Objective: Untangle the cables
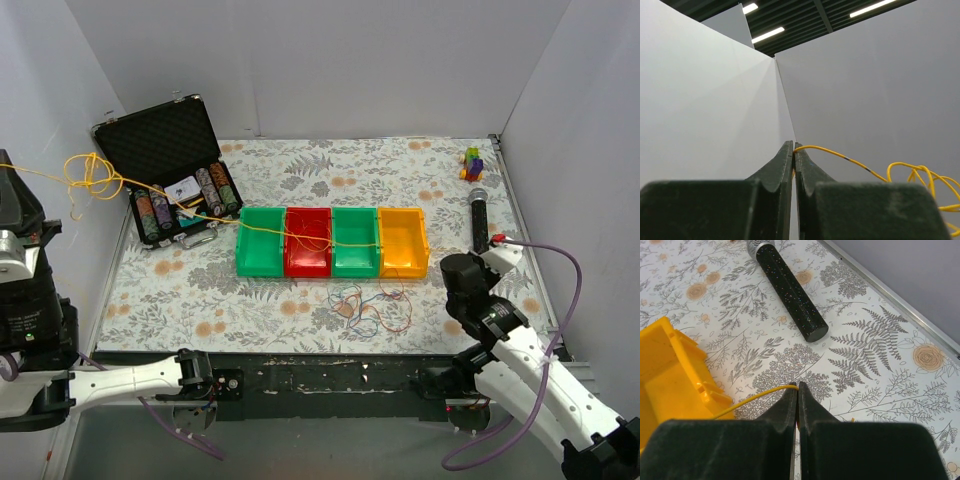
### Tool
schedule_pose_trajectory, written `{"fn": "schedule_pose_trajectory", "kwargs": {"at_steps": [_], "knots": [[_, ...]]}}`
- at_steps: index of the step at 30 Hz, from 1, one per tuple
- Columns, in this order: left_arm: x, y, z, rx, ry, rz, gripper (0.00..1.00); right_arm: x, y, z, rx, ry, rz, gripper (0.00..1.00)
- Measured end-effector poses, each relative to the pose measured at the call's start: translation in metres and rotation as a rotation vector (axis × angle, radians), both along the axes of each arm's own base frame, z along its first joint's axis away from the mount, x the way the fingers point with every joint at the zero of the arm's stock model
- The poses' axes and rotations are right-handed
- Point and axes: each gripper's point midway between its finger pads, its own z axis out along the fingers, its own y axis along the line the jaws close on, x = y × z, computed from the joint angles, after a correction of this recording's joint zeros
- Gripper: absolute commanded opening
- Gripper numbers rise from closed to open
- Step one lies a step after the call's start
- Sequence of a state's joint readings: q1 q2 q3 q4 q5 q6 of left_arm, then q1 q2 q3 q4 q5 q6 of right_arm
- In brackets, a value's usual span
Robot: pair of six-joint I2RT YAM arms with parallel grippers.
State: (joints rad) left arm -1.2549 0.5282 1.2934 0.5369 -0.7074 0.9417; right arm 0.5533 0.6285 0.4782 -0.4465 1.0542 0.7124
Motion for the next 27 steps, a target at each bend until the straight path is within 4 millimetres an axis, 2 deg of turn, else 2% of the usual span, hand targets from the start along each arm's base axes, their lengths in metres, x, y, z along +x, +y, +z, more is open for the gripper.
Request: {"fn": "schedule_pose_trajectory", "kwargs": {"at_steps": [4,7,8,10,11,12,14,22,23,24,27], "knots": [[0.004,-0.014,0.0,0.02,0.003,-0.019,0.0,-0.003,-0.003,-0.005,0.025,-0.002,0.002,0.01],[0.009,-0.031,-0.005,0.057,0.031,-0.072,0.0,0.0,0.007,-0.004,0.045,-0.006,0.063,0.04],[0.011,-0.039,-0.009,0.071,0.044,-0.096,0.0,0.004,0.012,-0.001,0.051,-0.016,0.098,0.11],[0.016,-0.056,-0.019,0.108,0.074,-0.148,0.0,0.012,0.027,0.008,0.066,-0.043,0.188,0.36],[0.018,-0.066,-0.024,0.132,0.089,-0.173,0.0,0.016,0.036,0.013,0.074,-0.057,0.239,0.44],[0.02,-0.077,-0.029,0.16,0.102,-0.198,0.0,0.019,0.045,0.018,0.074,-0.067,0.293,0.5],[0.023,-0.098,-0.04,0.218,0.127,-0.248,0.0,0.025,0.059,0.028,0.074,-0.086,0.378,0.55],[0.032,-0.179,-0.071,0.432,0.206,-0.412,0.0,0.038,0.113,0.077,0.046,-0.158,0.695,0.73],[0.033,-0.188,-0.075,0.454,0.214,-0.426,0.0,0.039,0.121,0.086,0.051,-0.173,0.738,0.81],[0.034,-0.195,-0.078,0.47,0.221,-0.436,0.0,0.041,0.133,0.1,0.062,-0.195,0.793,0.84],[0.035,-0.208,-0.083,0.496,0.233,-0.459,0.0,0.046,0.166,0.146,0.108,-0.277,0.937,0.86]]}}
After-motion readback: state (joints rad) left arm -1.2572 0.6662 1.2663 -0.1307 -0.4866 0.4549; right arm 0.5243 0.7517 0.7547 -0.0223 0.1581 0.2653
